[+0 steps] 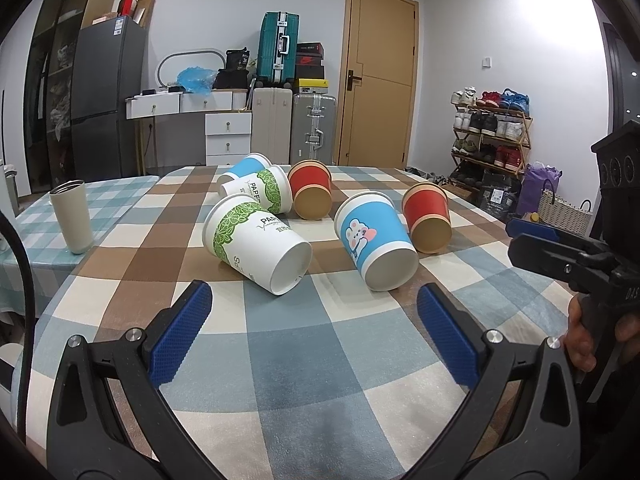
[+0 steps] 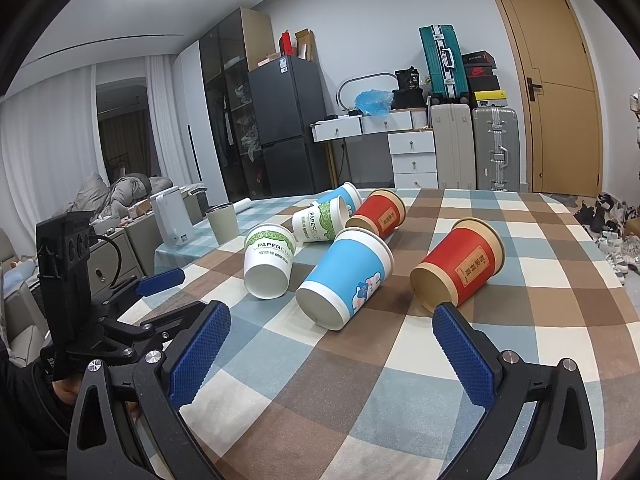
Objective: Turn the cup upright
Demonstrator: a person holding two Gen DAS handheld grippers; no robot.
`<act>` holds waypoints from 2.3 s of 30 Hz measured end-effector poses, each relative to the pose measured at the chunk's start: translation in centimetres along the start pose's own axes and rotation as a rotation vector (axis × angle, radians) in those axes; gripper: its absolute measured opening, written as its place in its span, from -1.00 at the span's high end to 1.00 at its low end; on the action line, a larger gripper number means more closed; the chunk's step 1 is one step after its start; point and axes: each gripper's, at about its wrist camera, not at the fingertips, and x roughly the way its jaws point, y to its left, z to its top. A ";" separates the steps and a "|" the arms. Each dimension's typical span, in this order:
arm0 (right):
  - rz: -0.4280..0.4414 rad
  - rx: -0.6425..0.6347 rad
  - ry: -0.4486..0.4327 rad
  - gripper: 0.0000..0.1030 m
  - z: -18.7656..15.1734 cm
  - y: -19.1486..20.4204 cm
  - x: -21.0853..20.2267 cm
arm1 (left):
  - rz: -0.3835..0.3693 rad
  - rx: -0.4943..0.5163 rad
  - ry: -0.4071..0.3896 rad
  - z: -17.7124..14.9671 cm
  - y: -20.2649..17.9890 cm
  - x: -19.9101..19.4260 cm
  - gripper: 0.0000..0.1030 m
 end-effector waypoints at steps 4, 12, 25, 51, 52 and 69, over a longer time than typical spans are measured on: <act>-0.002 -0.001 0.000 -1.00 0.0 0.0 0.0 | 0.001 0.000 0.000 0.0 0.0 0.0 -0.99; -0.002 0.000 0.002 -1.00 0.0 0.0 -0.1 | 0.000 0.002 0.000 0.0 0.0 0.0 -0.99; -0.002 0.000 0.002 -1.00 0.0 -0.1 -0.1 | 0.001 0.002 0.000 0.0 -0.1 0.0 -0.99; -0.002 0.001 0.001 -1.00 0.0 -0.1 0.0 | 0.001 0.005 0.002 0.0 -0.1 0.0 -0.99; -0.003 0.002 0.001 -1.00 0.0 -0.1 0.0 | 0.003 0.006 0.005 0.0 -0.1 0.0 -0.99; -0.096 0.032 0.004 -1.00 0.7 -1.6 -1.2 | -0.011 0.016 0.121 1.1 -2.3 2.3 -0.99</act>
